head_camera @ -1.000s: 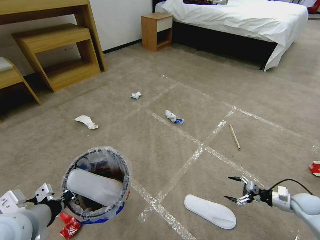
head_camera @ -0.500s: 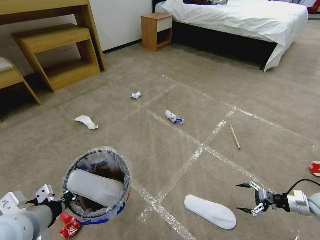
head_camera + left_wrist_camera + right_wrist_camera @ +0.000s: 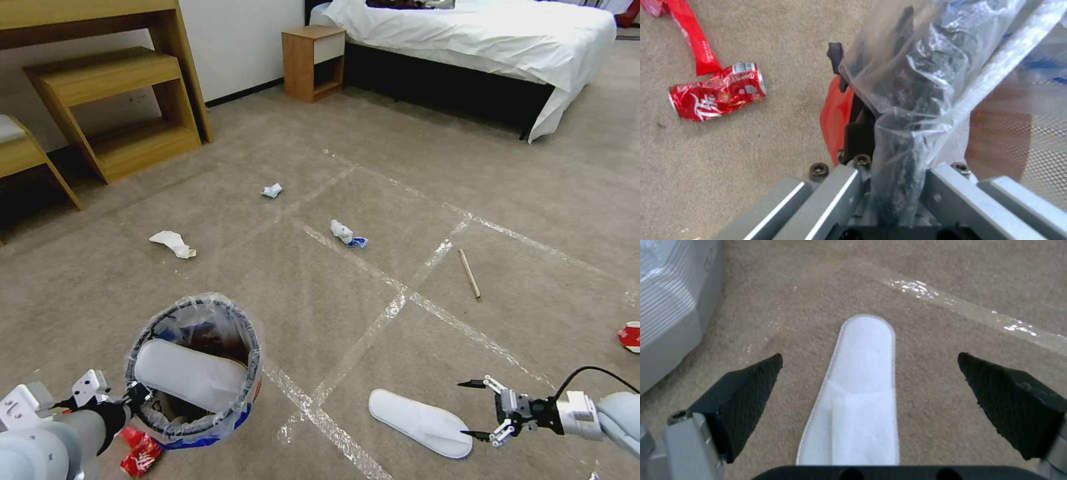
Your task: Pick up the trash bin and place the garbage on the floor into it.
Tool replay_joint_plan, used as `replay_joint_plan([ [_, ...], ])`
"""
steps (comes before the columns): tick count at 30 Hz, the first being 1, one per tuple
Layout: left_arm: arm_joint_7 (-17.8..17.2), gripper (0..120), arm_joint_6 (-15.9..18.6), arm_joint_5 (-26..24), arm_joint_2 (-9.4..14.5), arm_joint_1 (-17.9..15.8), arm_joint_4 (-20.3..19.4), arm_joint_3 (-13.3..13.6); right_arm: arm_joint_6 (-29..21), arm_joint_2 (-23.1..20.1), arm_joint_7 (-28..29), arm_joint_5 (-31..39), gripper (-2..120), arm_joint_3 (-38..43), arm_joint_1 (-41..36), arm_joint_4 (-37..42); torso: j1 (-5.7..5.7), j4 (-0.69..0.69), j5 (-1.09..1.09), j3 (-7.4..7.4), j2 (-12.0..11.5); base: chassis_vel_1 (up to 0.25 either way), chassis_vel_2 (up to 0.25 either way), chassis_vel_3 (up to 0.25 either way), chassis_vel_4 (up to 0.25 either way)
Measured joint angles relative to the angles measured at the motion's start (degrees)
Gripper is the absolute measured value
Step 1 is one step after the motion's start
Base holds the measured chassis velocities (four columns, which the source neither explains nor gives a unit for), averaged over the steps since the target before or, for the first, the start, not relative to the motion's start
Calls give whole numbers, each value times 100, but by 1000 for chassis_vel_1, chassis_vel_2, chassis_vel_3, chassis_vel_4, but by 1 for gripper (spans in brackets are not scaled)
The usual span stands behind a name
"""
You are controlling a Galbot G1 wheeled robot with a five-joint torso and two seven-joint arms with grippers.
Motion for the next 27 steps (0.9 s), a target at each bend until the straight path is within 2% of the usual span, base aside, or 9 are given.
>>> replay_joint_plan([
  [5, 1, 0, 0, 7, 4, 16, -1, -5, -15, 98, 314, -179, 100, -230, 47, -69, 0, 0, 1, 0, 0, 0, 0, 0, 0],
  [18, 36, 0, 0, 186, -122, -19, 44, 146, -261, -55, 1133, -396, 100, -697, 80, 80, 0, 1, 1, 0, 0, 0, 0, 0, 0],
  [27, 56, 0, 0, 270, -172, -37, 68, 213, -192, 115, 1358, -635, 100, -734, -8, -104, 0, 0, 1, 0, 0, 0, 0, 0, 0],
])
